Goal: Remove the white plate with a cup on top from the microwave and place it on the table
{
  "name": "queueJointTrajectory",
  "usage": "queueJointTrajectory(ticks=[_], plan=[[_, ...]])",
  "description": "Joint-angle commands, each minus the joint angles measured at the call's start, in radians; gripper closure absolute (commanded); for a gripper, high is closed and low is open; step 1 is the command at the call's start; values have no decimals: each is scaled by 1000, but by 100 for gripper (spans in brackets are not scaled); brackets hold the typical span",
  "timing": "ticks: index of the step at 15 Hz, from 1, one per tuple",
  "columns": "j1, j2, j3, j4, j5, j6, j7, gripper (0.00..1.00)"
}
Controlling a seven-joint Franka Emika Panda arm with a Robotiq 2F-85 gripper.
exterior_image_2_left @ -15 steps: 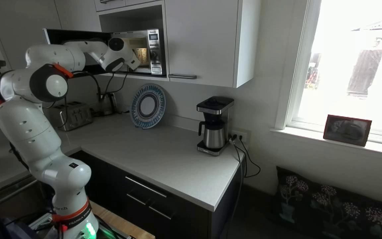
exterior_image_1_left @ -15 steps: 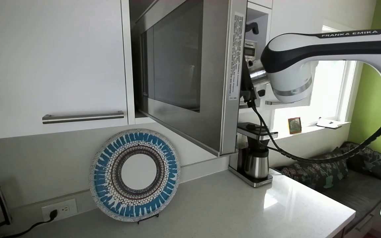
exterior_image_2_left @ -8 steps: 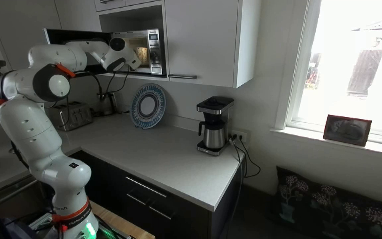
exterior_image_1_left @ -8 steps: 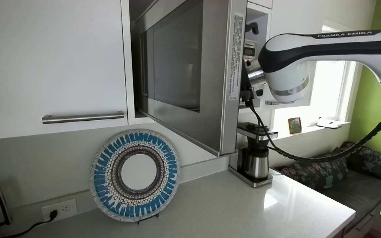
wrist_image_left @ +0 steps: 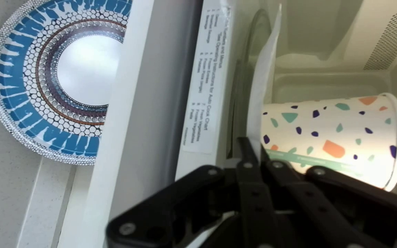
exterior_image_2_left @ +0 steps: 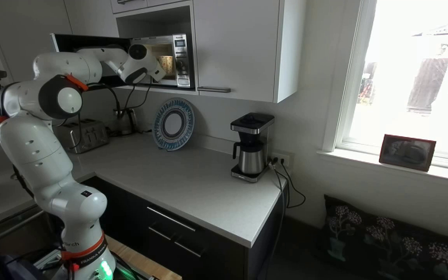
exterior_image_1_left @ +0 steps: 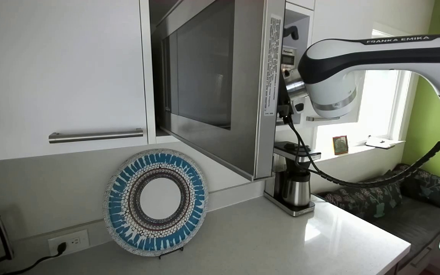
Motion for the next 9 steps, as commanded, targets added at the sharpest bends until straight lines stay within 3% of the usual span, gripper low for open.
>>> queueJointTrajectory(ticks=[1, 9], plan=[[13, -17, -21, 0, 26, -31, -48, 100], [26, -56, -67, -14, 190, -79, -242, 100]])
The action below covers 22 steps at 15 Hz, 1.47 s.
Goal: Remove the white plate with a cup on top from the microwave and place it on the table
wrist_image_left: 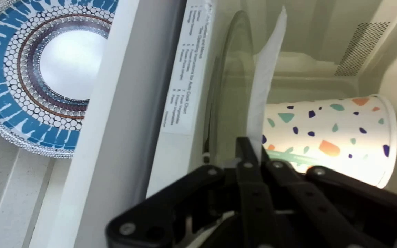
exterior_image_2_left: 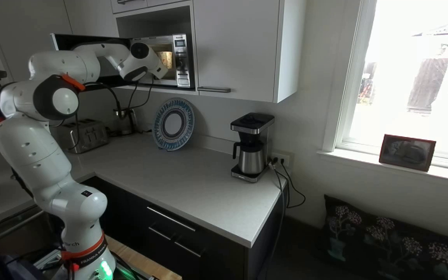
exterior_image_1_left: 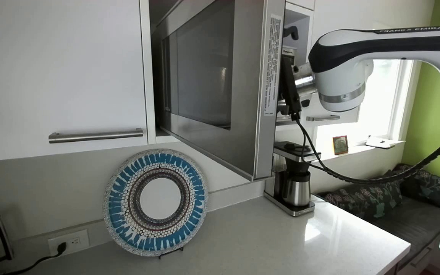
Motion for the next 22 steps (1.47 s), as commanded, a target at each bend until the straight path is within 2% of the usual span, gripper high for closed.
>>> queueJointTrajectory(ticks=[1, 11, 18, 22], plan=[[12, -26, -31, -17, 93, -65, -101, 100], [-14, -117, -104, -84, 241, -302, -336, 100], [-61, -177, -186, -144, 277, -570, -464, 100], [-94, -194, -215, -161, 258, -747, -513, 100]])
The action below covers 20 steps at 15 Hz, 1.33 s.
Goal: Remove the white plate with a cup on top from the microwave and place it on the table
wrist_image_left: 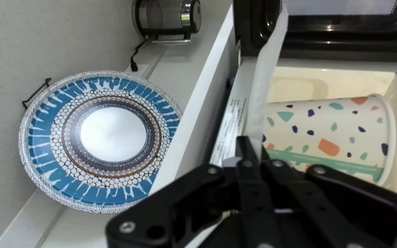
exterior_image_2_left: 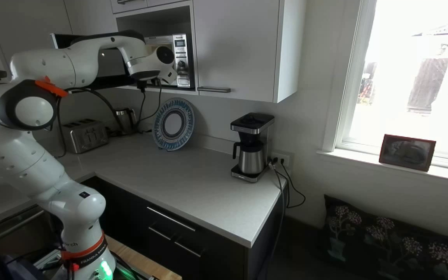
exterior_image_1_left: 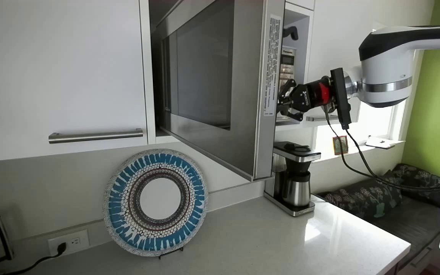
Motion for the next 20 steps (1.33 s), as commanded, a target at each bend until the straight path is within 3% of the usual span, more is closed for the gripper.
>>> queueJointTrajectory(ticks=[1, 4, 14, 20], plan=[[-30, -36, -20, -42, 8, -144, -63, 100], [-53, -38, -27, -49, 18, -223, -114, 100], [-70, -13, -9, -17, 7, -217, -99, 100], [-79, -10, -36, -22, -11, -337, -149, 100]])
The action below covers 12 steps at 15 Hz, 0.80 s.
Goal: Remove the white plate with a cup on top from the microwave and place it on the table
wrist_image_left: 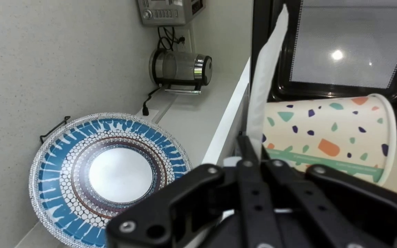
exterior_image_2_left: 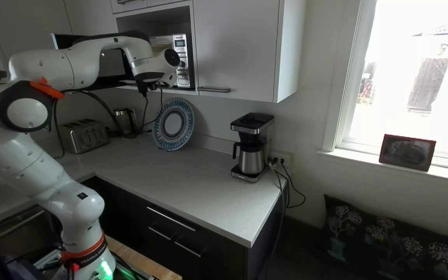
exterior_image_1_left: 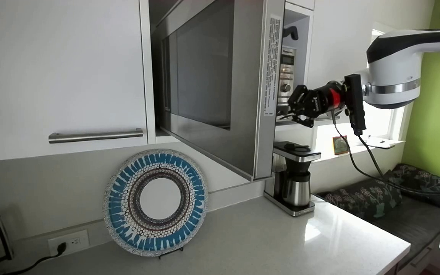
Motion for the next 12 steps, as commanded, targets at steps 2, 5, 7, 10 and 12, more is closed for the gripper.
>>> queueJointTrajectory(ticks=[2, 5, 7, 10, 12], plan=[[-27, 1, -26, -11, -6, -150, -68, 100], [-50, 2, -45, -21, -20, -255, -117, 100], [-66, 8, -60, -26, -38, -330, -150, 100], [-91, 24, -76, -33, -69, -416, -204, 100], [-106, 41, -87, -39, -97, -470, -248, 100]])
